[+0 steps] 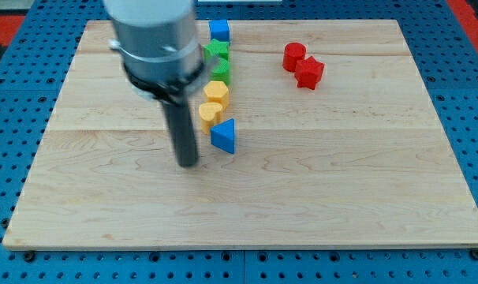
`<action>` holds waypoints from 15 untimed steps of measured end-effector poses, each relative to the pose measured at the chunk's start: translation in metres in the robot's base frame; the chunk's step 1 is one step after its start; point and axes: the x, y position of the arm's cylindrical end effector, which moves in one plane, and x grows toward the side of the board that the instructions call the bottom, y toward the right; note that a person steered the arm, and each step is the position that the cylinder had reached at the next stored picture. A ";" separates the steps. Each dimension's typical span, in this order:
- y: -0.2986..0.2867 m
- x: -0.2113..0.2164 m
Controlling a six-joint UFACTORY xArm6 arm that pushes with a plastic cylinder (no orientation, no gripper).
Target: Separate the red star from the red circle
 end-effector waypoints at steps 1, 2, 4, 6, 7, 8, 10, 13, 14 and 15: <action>0.127 0.007; 0.220 -0.069; 0.210 -0.235; 0.135 -0.277; 0.141 -0.235; 0.152 -0.189; 0.199 -0.122; 0.114 -0.035; 0.166 -0.034; 0.159 -0.004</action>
